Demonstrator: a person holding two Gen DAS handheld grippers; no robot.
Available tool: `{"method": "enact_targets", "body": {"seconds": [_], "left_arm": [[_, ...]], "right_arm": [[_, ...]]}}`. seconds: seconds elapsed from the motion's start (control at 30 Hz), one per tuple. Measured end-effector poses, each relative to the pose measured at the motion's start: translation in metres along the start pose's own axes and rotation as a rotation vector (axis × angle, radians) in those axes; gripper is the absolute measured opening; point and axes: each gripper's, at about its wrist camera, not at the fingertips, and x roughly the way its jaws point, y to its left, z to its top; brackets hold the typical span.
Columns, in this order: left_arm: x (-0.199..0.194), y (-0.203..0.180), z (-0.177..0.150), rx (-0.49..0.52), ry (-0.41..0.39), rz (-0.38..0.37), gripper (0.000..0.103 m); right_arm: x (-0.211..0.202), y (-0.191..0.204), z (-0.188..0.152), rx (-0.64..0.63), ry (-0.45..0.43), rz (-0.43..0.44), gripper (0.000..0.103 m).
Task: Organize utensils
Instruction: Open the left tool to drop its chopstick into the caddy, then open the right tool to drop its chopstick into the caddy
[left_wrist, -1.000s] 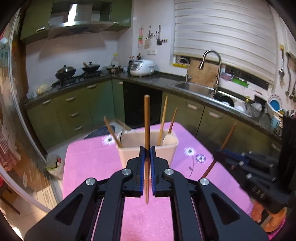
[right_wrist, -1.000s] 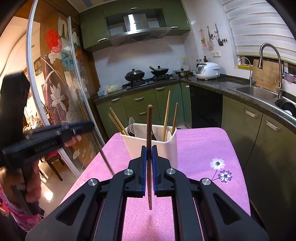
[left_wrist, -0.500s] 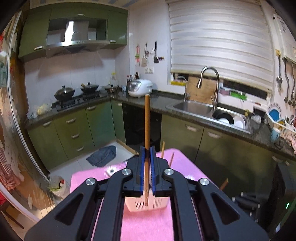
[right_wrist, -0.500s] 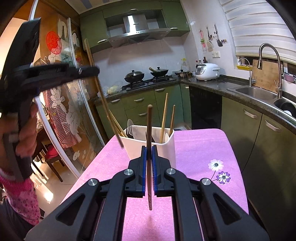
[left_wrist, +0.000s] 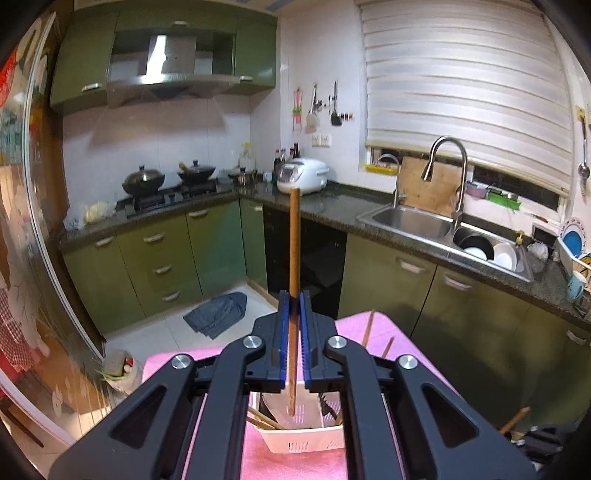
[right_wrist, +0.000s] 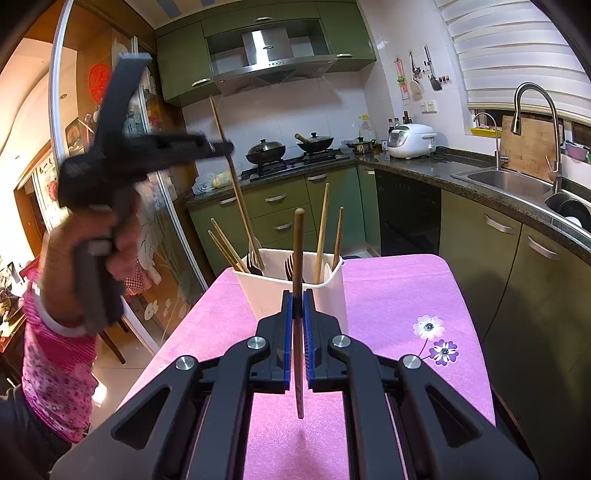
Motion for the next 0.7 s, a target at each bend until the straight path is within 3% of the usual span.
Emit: {"method": "enact_targets", "body": {"seconds": [0.3,0.43,0.53,0.63,0.7], "left_arm": [[0.037,0.008,-0.050,-0.022,0.110,0.010,0.007],[0.034,0.011,-0.066,-0.032,0.135,-0.005,0.027],[0.016,0.014,-0.077,-0.044,0.113,0.002,0.031],[-0.008,0.015,-0.091,-0.049,0.085,0.020,0.047],[-0.020,0.014,-0.101,-0.044,0.078,0.032,0.048]], "right_arm": [[0.003,0.006,0.009,-0.021,-0.010,-0.001,0.006],[0.001,0.013,0.024,-0.040,-0.042,0.006,0.006],[-0.003,0.021,0.046,-0.061,-0.100,0.007,0.006],[-0.010,0.028,0.072,-0.078,-0.166,0.009,0.006],[-0.013,0.035,0.089,-0.090,-0.223,0.003,0.006]]}}
